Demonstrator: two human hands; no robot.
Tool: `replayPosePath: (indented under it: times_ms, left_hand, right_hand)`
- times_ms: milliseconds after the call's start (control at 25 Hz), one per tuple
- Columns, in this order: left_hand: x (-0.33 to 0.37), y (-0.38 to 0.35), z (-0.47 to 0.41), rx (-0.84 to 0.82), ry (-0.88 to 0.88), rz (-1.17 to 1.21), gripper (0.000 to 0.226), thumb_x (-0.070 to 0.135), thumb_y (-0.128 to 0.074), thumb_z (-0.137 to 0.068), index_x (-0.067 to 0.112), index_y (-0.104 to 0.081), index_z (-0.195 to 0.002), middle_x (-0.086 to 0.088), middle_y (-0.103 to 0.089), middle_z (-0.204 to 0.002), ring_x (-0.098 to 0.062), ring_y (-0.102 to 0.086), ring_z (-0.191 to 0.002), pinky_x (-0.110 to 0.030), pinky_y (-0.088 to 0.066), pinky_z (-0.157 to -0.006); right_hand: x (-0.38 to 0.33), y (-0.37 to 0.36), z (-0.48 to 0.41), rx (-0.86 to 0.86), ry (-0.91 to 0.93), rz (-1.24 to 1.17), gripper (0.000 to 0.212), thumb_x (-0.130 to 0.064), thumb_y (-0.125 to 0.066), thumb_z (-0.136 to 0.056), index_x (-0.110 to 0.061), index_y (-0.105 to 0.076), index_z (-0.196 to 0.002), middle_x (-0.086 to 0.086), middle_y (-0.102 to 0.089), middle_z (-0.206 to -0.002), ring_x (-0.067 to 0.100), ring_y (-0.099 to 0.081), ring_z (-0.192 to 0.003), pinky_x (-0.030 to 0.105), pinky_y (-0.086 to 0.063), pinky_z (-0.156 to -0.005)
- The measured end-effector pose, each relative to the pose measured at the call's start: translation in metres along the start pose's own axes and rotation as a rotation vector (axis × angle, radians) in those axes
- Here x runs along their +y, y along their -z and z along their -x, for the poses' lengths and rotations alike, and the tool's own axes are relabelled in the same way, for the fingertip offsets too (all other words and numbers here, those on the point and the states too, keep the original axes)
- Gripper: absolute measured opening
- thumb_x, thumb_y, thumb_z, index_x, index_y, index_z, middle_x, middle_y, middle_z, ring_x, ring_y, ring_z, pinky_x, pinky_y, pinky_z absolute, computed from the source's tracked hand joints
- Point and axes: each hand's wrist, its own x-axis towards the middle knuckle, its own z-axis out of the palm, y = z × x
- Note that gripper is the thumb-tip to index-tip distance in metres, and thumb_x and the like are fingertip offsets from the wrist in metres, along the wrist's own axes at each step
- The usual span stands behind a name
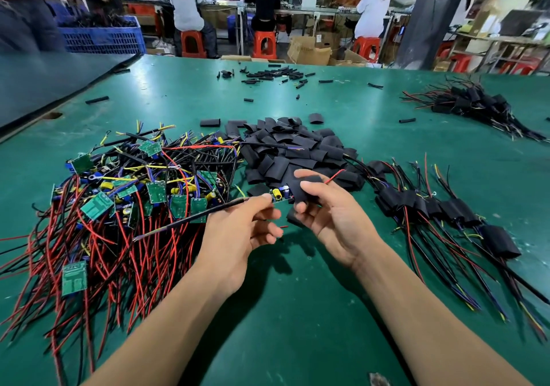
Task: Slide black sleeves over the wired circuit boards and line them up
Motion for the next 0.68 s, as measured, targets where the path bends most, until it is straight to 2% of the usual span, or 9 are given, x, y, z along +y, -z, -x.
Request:
replayPosePath:
  times_ms: [160, 240, 400, 680]
  left_hand:
    - [-0.0026, -0.0034, 0.002, -0.003, -0.032, -0.047, 0.011, 0.011, -0.065, -0.093, 0.0, -0.064, -0.091, -0.009, -0.066, -0.07, -0.019, -0.058, -0.047, -0.023, -0.046, -0.046]
    - [-0.0024, -0.004, 0.0024, 0.012, -0.017, -0.041, 0.011, 0.011, -0.064, -0.093, 0.002, -0.064, -0.088, -0.009, -0.066, -0.069, -0.018, -0.058, -0.045, -0.023, -0.046, -0.045]
    - [0.0005, -0.0026, 0.0002, 0.021, 0.086, 0.041, 0.016, 0.014, -0.063, -0.094, 0.002, -0.065, -0.084, -0.006, -0.065, -0.065, -0.014, -0.055, -0.044, -0.021, -0.045, -0.043]
    - [0.0037, 0.0, -0.0026, -0.031, 0.191, 0.139, 0.017, 0.017, -0.063, -0.092, 0.006, -0.064, -0.079, -0.002, -0.061, -0.062, -0.01, -0.053, -0.043, -0.018, -0.048, -0.044]
  right_hand:
    - [-0.0018, 0.0027, -0.0018, 0.032, -0.024, -0.01, 0.019, 0.001, -0.058, -0.092, -0.013, -0.068, -0.103, 0.003, -0.064, -0.074, 0.011, -0.051, -0.051, 0.021, -0.049, -0.051]
    - [-0.0014, 0.0038, -0.0024, 0.014, -0.02, -0.029, 0.018, -0.004, -0.068, -0.085, -0.014, -0.068, -0.099, 0.005, -0.065, -0.079, 0.011, -0.052, -0.052, 0.022, -0.048, -0.05]
    - [-0.0006, 0.004, -0.0015, -0.08, 0.005, -0.061, 0.033, -0.02, -0.079, -0.072, -0.014, -0.067, -0.102, 0.007, -0.073, -0.094, 0.013, -0.061, -0.061, 0.024, -0.053, -0.058]
    - [-0.0052, 0.0084, -0.0016, -0.144, 0.094, 0.02, 0.047, -0.025, -0.079, -0.069, -0.005, -0.064, -0.109, 0.008, -0.076, -0.091, 0.016, -0.073, -0.075, 0.022, -0.058, -0.068]
